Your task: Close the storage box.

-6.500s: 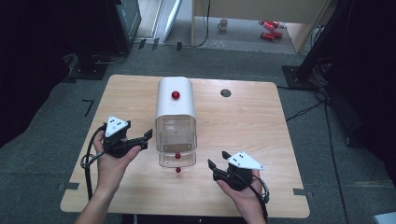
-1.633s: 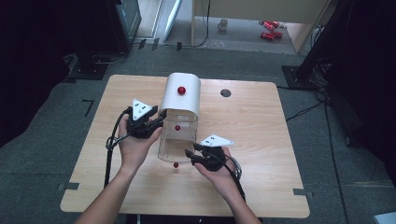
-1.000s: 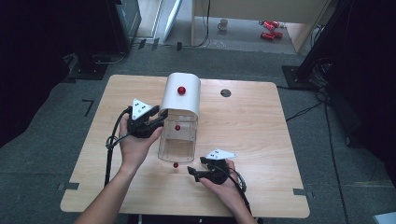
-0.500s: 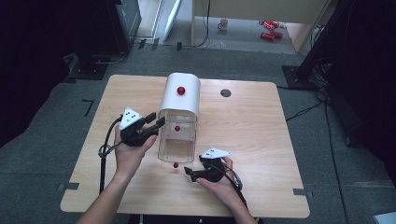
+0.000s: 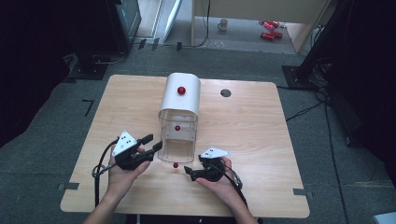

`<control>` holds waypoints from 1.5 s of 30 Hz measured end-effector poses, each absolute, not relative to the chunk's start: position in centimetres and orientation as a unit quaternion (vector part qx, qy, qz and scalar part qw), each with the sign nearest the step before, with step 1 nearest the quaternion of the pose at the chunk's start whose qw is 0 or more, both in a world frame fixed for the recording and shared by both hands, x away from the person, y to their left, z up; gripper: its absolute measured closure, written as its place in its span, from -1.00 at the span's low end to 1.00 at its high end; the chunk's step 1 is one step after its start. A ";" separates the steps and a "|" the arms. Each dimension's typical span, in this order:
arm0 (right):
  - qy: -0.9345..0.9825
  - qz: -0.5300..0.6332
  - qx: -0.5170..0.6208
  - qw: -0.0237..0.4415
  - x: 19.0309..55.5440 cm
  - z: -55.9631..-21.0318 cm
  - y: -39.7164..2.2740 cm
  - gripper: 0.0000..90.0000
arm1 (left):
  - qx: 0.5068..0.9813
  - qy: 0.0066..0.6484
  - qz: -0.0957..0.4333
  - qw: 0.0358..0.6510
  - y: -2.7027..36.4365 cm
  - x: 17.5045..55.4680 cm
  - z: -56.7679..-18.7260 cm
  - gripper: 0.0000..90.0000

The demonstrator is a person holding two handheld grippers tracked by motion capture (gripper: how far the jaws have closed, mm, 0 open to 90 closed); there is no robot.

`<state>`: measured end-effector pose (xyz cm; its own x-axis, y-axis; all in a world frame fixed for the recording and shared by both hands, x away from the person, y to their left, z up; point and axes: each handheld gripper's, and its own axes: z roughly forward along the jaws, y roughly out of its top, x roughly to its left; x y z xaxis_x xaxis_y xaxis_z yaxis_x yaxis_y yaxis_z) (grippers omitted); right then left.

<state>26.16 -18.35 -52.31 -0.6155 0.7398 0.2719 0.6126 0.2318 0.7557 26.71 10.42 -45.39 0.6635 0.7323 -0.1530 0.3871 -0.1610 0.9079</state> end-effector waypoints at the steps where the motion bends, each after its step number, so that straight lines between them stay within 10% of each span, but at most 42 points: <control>1: 0.782 0.444 0.433 0.072 26.2 -52.3 -18.4 -0.49 | 0.744 0.376 0.164 0.527 10.4 26.7 -45.4 0.07; 16: 0.792 0.434 0.420 0.088 26.3 -52.2 -17.6 -0.22 | 0.800 0.351 0.094 0.477 10.4 26.5 -51.3 -0.01; 45: 0.775 0.454 0.418 0.137 26.2 -50.3 -17.9 -0.09 | 0.785 0.347 0.133 0.496 9.1 27.4 -49.0 0.12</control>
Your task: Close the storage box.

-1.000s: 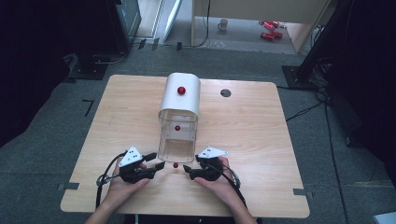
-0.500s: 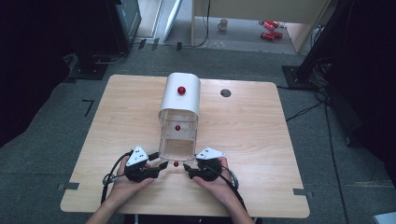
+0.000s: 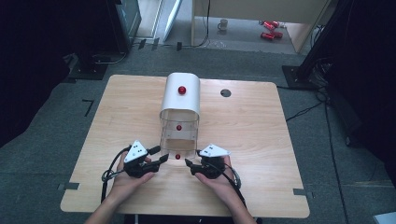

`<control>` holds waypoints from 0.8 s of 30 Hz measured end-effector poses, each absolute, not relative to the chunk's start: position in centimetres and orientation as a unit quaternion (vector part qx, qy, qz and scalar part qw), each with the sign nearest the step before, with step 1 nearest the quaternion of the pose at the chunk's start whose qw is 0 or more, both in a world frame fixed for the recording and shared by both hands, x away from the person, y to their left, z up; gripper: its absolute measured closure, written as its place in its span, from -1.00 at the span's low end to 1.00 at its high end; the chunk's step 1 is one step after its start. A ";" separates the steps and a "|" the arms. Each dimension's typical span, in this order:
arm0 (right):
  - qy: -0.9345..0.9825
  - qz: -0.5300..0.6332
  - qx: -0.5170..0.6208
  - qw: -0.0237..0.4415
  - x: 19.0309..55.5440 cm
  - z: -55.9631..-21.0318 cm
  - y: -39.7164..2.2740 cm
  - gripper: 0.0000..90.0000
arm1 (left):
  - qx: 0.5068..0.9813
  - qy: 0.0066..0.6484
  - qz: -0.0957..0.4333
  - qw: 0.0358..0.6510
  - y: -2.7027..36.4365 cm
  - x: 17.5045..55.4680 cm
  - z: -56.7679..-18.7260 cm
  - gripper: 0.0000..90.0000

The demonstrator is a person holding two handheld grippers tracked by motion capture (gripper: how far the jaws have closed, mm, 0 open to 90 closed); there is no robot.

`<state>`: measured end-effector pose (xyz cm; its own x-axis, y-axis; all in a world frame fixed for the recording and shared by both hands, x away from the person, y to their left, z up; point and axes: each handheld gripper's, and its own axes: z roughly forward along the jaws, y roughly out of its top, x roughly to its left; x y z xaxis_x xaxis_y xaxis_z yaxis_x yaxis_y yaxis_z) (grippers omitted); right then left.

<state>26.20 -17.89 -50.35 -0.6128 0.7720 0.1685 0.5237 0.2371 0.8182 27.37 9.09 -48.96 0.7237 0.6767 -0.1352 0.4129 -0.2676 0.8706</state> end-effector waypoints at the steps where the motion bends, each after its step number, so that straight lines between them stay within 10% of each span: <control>1: 0.773 0.455 0.420 0.138 26.3 -50.2 -17.9 -0.08 | 0.785 0.348 0.136 0.494 9.0 27.5 -49.0 0.12; 11: 0.775 0.447 0.415 0.164 27.5 -50.0 -17.8 -0.30 | 0.791 0.348 0.127 0.487 8.7 29.6 -49.5 -0.41; 24: 0.753 0.464 0.432 0.178 28.9 -48.5 -19.9 -0.37 | 0.772 0.366 0.147 0.499 9.2 30.5 -48.9 -0.36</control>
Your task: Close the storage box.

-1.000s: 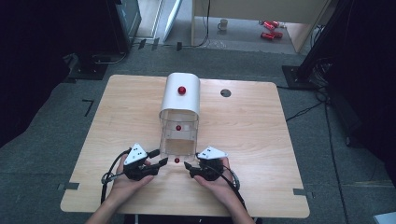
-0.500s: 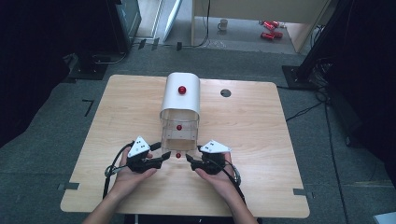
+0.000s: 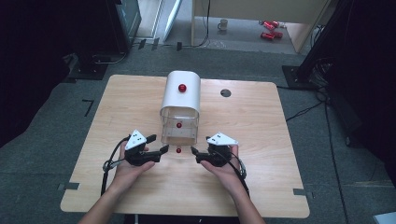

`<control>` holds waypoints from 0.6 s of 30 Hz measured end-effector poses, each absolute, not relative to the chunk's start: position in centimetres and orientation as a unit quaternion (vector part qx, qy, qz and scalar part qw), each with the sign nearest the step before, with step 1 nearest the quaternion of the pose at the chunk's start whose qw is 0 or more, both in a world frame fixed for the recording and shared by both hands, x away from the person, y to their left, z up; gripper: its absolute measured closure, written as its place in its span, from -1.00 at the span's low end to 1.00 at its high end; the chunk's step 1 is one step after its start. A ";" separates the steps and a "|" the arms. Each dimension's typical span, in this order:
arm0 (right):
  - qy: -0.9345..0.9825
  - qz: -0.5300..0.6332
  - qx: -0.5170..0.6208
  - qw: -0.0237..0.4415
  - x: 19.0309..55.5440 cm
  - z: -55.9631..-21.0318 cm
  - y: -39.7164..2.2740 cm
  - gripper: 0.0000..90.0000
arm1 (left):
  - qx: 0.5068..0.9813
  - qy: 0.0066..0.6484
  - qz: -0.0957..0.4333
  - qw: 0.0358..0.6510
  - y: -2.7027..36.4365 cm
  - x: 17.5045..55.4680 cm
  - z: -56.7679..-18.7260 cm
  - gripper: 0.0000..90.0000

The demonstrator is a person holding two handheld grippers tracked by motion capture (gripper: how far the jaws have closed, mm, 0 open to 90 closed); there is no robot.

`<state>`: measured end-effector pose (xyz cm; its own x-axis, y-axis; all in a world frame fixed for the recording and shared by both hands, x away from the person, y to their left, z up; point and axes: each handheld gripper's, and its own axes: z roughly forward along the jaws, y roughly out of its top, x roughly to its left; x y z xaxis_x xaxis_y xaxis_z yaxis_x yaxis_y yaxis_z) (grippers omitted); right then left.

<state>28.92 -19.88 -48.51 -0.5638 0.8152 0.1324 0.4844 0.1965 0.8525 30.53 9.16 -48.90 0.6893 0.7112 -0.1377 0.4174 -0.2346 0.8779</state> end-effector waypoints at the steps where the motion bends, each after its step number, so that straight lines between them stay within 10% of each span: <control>1: 0.751 0.470 0.429 0.179 28.9 -48.4 -19.9 -0.32 | 0.772 0.366 0.147 0.499 9.2 30.5 -48.9 -0.33; 18: 0.690 0.496 0.482 0.214 32.2 -47.2 -18.4 0.44 | 0.777 0.369 0.152 0.487 7.8 30.0 -49.6 -0.24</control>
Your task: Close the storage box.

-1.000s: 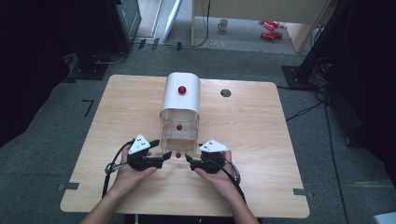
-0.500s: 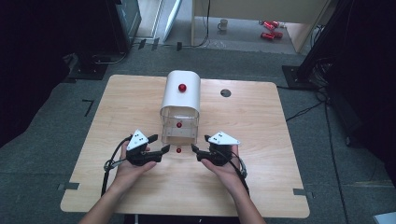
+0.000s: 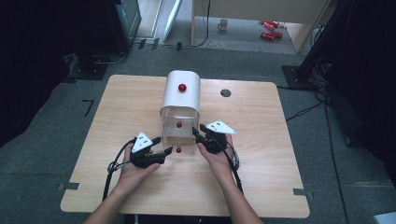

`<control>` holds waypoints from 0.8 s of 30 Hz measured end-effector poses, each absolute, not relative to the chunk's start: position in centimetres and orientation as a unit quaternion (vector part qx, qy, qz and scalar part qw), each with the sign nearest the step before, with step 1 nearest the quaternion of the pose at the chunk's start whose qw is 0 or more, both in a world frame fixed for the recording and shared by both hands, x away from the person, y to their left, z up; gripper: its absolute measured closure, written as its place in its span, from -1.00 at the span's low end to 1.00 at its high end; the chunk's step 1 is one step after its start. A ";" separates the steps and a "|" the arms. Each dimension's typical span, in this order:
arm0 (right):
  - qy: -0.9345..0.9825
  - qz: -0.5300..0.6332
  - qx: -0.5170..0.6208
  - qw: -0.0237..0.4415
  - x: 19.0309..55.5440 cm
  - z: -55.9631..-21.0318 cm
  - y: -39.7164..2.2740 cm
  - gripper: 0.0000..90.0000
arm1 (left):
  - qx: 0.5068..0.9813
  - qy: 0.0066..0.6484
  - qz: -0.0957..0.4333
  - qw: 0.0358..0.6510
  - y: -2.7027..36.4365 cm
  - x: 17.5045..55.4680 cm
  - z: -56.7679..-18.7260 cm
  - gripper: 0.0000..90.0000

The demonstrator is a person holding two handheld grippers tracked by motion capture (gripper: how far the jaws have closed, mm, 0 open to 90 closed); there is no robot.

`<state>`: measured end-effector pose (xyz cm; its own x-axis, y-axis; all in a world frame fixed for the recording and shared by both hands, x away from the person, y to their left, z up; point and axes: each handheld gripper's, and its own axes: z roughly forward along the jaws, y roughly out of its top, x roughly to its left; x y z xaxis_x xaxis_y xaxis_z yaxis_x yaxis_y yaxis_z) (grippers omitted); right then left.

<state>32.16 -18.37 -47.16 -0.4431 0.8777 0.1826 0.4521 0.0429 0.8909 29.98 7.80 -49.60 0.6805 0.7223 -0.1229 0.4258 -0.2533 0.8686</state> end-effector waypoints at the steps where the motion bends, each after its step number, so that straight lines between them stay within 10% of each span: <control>1: 0.690 0.496 0.482 0.214 32.2 -47.2 -18.4 0.44 | 0.777 0.369 0.152 0.487 7.8 30.0 -49.6 -0.23; 24: 0.662 0.494 0.496 0.267 31.4 -47.7 -17.5 1.00 | 0.788 0.348 0.156 0.483 7.0 29.5 -49.5 -0.34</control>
<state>31.42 -17.50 -47.69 -0.3653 0.9208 0.1369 0.3935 0.0194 0.9191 29.48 6.98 -49.46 0.7087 0.6995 -0.0915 0.3986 -0.2900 0.8701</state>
